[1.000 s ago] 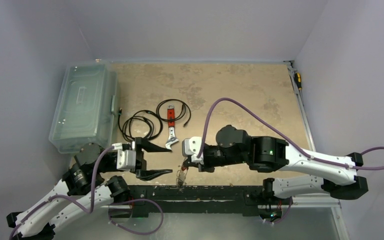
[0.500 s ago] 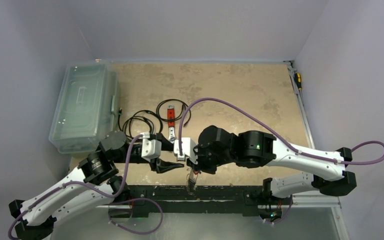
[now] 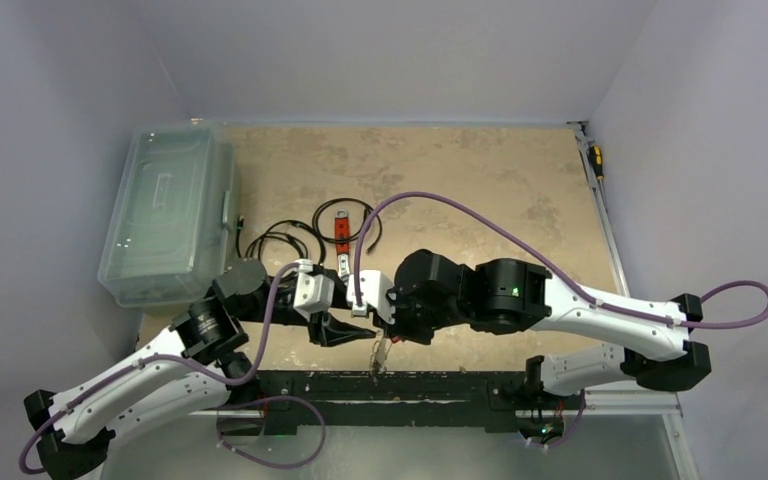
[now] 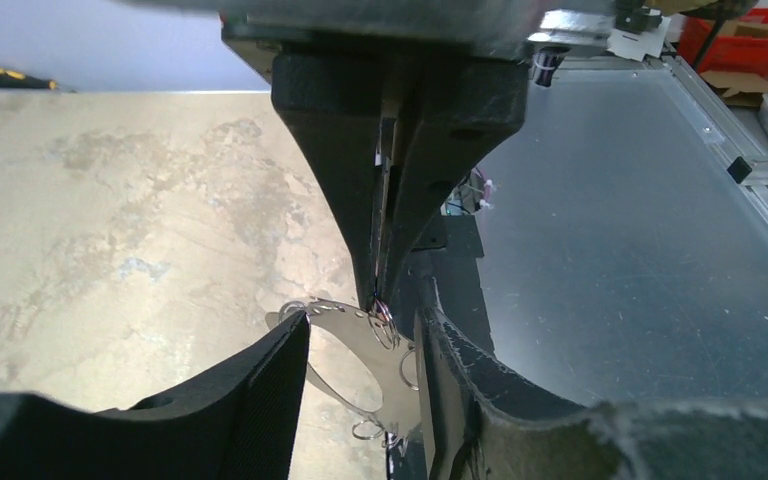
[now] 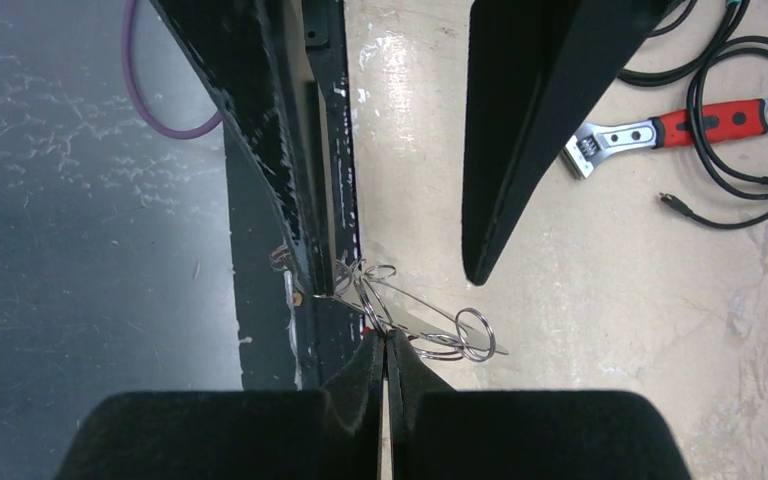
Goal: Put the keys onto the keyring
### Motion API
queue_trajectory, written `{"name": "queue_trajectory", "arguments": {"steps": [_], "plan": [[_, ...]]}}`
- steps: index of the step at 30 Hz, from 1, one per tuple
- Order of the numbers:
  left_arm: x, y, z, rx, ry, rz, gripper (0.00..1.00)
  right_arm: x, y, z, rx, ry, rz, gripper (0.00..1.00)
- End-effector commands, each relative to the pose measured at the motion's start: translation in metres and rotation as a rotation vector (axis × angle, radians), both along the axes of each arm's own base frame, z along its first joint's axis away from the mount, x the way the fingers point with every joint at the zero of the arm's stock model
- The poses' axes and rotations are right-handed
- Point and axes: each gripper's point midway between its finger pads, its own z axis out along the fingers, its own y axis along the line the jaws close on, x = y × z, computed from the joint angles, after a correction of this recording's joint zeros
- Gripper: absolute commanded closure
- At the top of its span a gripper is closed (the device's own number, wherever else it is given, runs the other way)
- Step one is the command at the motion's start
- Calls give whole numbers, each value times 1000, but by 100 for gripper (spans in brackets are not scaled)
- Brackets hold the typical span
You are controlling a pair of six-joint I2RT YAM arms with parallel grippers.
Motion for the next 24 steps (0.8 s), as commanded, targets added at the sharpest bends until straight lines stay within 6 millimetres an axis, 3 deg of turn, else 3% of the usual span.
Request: {"name": "queue_trajectory", "arguments": {"steps": [1,24], "plan": [[-3,-5,4,-30,30,-31,59,4,6,23,67,-20,-19,100],[1,-8,-11,10,51,-17,73,6,15,27,74,-25,-6,100]]}}
